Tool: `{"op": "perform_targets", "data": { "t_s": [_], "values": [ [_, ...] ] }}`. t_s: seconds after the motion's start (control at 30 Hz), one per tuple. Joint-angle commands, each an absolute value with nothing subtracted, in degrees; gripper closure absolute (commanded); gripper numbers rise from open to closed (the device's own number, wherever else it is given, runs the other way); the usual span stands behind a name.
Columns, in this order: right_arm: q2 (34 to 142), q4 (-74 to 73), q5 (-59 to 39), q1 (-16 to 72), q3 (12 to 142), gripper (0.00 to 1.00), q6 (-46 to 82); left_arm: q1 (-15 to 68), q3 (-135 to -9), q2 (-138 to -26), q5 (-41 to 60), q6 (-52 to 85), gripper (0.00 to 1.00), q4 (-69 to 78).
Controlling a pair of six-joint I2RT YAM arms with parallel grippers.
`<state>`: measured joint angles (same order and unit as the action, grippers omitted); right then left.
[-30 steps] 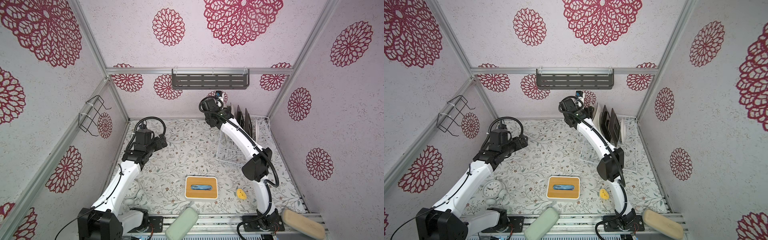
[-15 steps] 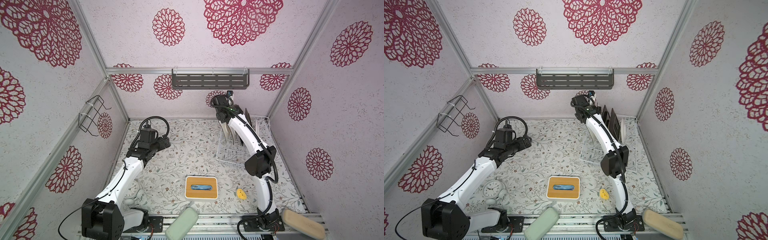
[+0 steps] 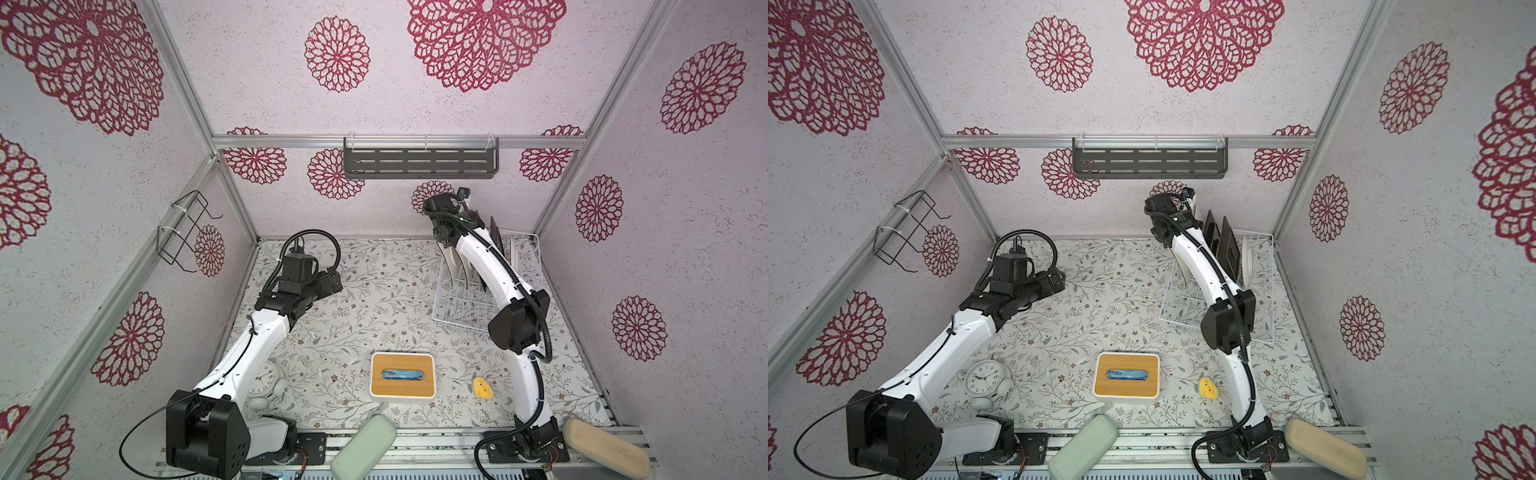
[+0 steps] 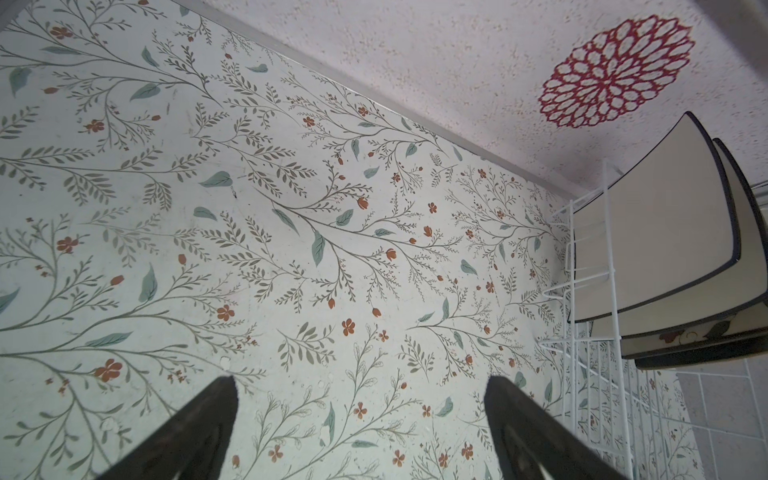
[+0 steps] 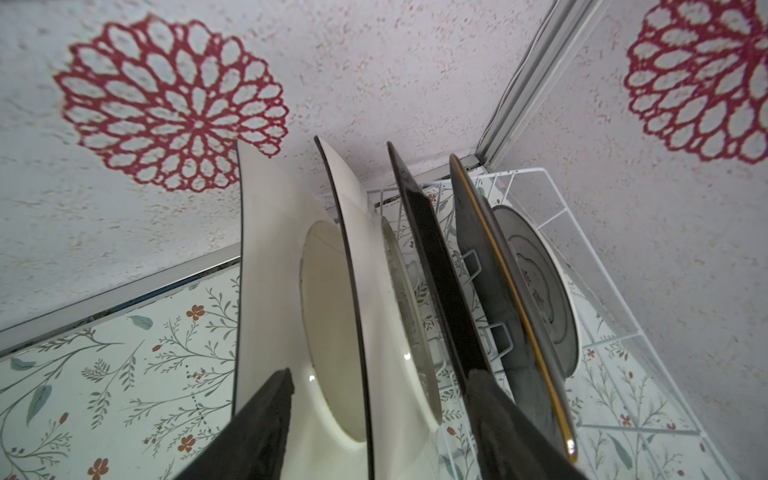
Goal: Unload the plates from the dish rack
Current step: 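Lower the open right gripper over the nearest cream plate's top edge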
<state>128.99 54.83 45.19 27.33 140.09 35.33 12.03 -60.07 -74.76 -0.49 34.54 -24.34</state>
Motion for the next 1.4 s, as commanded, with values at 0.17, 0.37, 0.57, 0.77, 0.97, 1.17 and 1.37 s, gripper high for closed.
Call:
{"op": "perform_targets", "data": {
  "t_s": [0.17,0.37,0.57,0.77,0.97,1.17,1.37],
  "values": [
    [129.0,57.0,45.6,27.0,138.2,0.28,40.0,12.7,-61.6,-76.2,-1.2,33.4,0.03,-24.0],
    [128.6,59.6,45.6,27.2,138.1,0.26,43.1,12.7,-62.3,-77.1,-1.1,33.5,0.03,-23.4],
    [128.6,59.9,45.8,27.2,137.6,0.26,43.4,12.6,-62.8,-77.9,-0.6,33.3,0.03,-23.6],
    [128.8,60.1,46.1,27.2,137.6,0.27,43.6,12.7,-63.0,-78.4,-0.1,33.8,0.03,-23.3],
    [128.9,60.2,47.0,27.2,137.6,0.29,43.5,13.0,-63.0,-78.6,0.4,34.3,0.03,-22.9],
    [129.2,59.9,47.7,27.2,137.6,0.36,43.2,13.1,-62.8,-78.6,0.2,34.3,0.03,-22.9],
    [129.0,59.4,47.7,27.2,137.6,0.39,42.9,13.2,-63.2,-78.2,-0.4,34.4,0.03,-22.5]
  ]
}}
